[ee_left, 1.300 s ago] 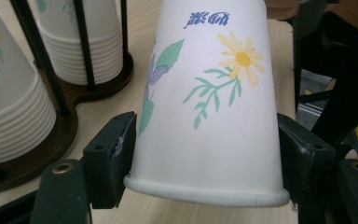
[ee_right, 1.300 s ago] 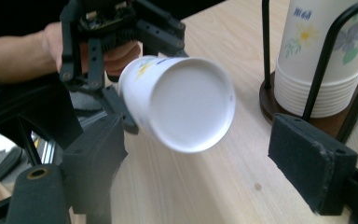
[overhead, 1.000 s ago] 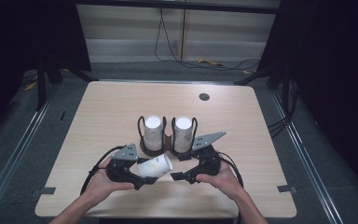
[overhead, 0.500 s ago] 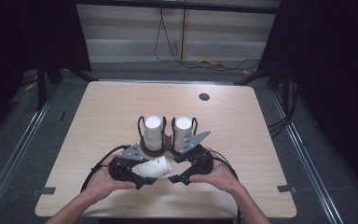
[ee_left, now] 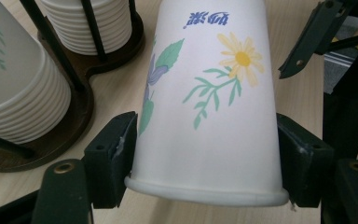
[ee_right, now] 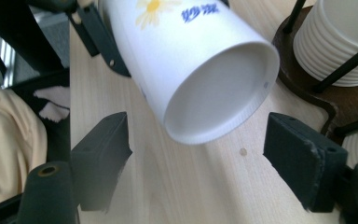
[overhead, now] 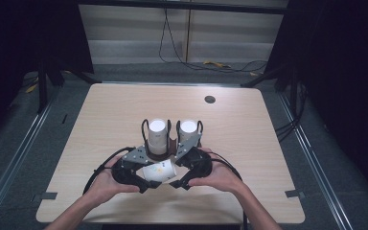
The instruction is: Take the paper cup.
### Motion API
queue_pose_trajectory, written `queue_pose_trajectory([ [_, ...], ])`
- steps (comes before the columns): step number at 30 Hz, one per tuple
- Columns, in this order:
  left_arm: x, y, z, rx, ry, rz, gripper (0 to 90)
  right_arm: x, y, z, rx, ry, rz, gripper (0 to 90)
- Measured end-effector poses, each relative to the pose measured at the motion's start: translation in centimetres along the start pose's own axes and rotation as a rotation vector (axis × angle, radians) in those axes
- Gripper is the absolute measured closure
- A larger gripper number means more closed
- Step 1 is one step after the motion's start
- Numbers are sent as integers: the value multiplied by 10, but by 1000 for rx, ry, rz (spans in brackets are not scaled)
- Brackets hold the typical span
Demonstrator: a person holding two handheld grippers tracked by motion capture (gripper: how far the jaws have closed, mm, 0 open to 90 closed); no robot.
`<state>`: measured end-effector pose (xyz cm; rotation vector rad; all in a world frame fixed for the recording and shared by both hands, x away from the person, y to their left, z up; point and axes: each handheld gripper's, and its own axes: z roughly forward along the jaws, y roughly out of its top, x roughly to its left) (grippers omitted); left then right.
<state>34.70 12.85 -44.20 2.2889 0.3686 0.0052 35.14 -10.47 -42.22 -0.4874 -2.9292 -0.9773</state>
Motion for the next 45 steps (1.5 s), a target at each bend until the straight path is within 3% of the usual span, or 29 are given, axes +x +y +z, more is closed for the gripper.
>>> queue_pose_trajectory([
  [10,-5,-3,9,53,-26,20,293,1,6,4,44,-10,-39,218],
  [15,-6,-2,13,66,-35,27,293,3,11,8,80,15,-64,226],
  [19,-8,1,11,72,-33,59,293,6,15,13,124,27,-89,235],
  [24,-10,0,14,102,-43,80,293,7,19,17,126,40,-105,253],
  [27,-9,0,14,99,-49,82,293,7,19,18,137,54,-123,293],
  [45,-13,-3,14,107,-74,108,283,14,17,24,166,85,-166,332],
])
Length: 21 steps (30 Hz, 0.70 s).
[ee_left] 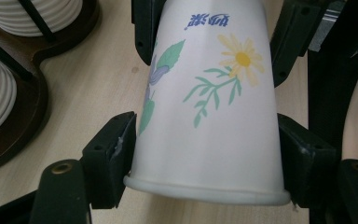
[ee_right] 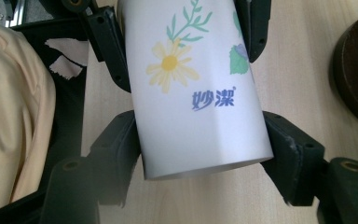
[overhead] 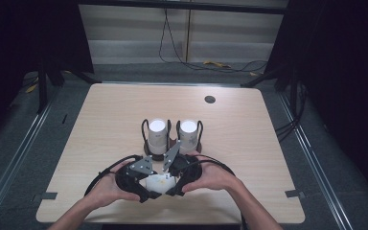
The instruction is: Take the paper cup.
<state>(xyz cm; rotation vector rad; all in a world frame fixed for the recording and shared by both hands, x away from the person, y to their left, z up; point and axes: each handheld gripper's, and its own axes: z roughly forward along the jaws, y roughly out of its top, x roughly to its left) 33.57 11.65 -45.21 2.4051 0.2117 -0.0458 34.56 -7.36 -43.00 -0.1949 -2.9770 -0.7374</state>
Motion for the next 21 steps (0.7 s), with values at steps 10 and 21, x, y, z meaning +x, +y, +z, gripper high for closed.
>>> queue_pose_trajectory([
  [10,0,-2,-1,-37,-7,24,252,2,-2,-4,-21,4,-25,361],
  [21,0,-5,-1,-64,2,-22,160,5,0,-7,-56,-5,-43,364],
])
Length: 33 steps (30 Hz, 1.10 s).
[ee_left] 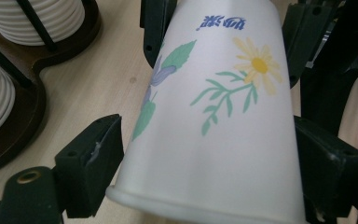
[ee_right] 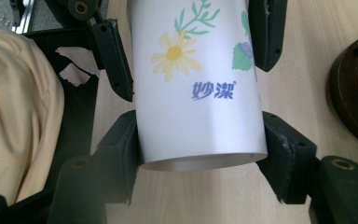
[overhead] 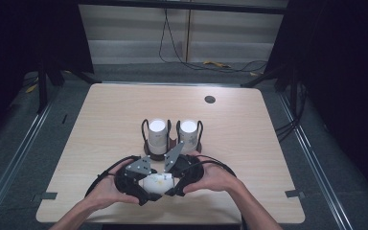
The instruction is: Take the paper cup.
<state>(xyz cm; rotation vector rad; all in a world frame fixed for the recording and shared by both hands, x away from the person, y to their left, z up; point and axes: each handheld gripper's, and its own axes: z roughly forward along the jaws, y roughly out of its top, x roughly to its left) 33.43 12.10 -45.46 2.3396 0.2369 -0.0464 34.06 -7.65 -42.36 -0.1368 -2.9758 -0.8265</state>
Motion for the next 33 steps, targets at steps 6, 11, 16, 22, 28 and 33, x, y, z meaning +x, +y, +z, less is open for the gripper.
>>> queue_pose_trajectory([
  [6,4,-4,-2,-47,2,-46,166,0,-8,-1,-28,-9,34,364],
  [11,6,-4,-1,-58,24,-64,165,-2,-12,-4,-64,-35,65,364],
  [16,9,-10,-3,-76,36,-79,162,-4,-15,-8,-88,-49,89,364],
  [22,12,-12,-7,-104,47,-101,159,-4,-21,-13,-133,-62,126,364],
  [28,14,-16,-10,-132,54,-124,160,-5,-28,-18,-156,-75,167,364],
  [33,15,-18,-12,-142,46,-120,182,-5,-33,-20,-184,-99,193,363],
])
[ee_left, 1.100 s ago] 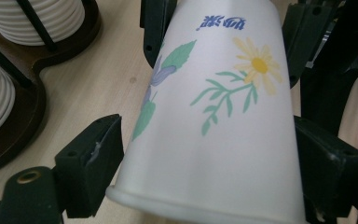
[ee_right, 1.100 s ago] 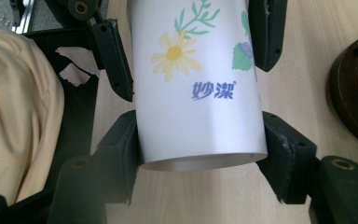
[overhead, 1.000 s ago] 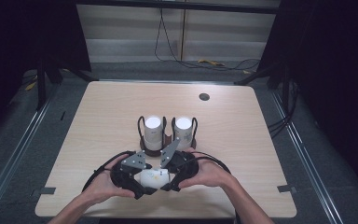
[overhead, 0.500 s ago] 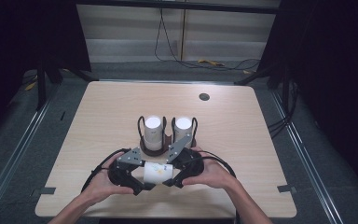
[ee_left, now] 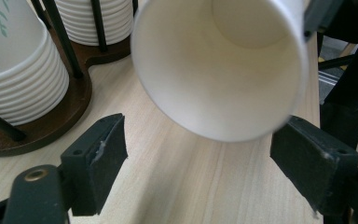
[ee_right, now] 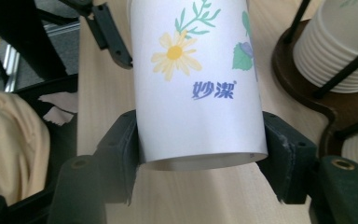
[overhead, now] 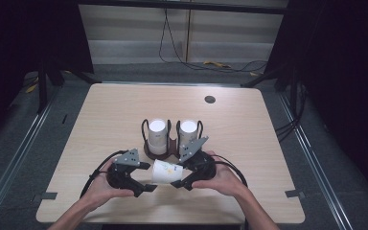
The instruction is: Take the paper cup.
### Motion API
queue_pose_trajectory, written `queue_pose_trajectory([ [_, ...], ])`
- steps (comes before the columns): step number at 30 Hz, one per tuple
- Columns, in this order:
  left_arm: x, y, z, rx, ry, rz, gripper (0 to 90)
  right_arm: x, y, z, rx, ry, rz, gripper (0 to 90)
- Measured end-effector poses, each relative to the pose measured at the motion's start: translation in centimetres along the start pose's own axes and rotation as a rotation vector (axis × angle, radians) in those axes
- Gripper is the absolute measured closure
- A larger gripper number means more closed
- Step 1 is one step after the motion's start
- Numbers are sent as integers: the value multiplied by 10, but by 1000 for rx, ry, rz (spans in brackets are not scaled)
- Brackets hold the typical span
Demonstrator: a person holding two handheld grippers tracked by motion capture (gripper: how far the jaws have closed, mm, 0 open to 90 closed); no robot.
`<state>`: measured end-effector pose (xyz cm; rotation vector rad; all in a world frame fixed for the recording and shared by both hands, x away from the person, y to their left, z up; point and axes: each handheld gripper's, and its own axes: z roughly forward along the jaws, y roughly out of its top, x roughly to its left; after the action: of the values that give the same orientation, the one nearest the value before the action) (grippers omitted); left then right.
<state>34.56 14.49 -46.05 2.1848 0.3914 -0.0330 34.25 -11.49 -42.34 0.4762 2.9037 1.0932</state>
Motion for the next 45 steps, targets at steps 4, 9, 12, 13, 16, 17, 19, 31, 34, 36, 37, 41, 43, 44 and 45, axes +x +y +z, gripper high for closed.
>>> queue_pose_trajectory([
  [4,0,1,-3,-27,8,-3,170,1,-1,0,-31,-9,11,363],
  [9,2,1,-8,-76,9,-31,157,0,-2,0,-47,-8,42,363],
  [12,2,1,-10,-92,3,-27,157,2,-2,0,-51,-15,41,363],
  [13,2,1,-10,-96,2,-29,157,2,-2,0,-64,-13,44,363],
  [16,1,1,-11,-106,0,-29,158,1,-5,-1,-82,-22,54,363],
  [17,1,1,-11,-113,-2,-29,158,1,-7,-1,-86,-25,60,363],
  [19,1,1,-11,-130,-20,-49,159,2,-11,0,-102,-40,65,363],
  [31,0,3,-16,-238,10,-76,189,3,-23,-4,-251,-24,99,365],
  [34,-2,3,-17,-259,17,-60,206,2,-25,-3,-283,-20,104,365],
  [36,-2,3,-18,-279,10,-70,205,0,-27,-3,-313,-9,116,366],
  [37,-2,3,-18,-292,8,-76,205,-2,-28,-3,-331,2,122,366],
  [41,-1,2,-18,-320,-1,-96,202,-4,-31,0,-354,13,140,367],
  [43,0,2,-17,-323,-3,-115,186,-3,-32,3,-361,21,144,367],
  [44,1,2,-17,-322,-3,-129,170,-2,-32,5,-354,21,140,367],
  [45,2,2,-17,-317,-8,-138,162,-2,-32,5,-350,23,136,367],
])
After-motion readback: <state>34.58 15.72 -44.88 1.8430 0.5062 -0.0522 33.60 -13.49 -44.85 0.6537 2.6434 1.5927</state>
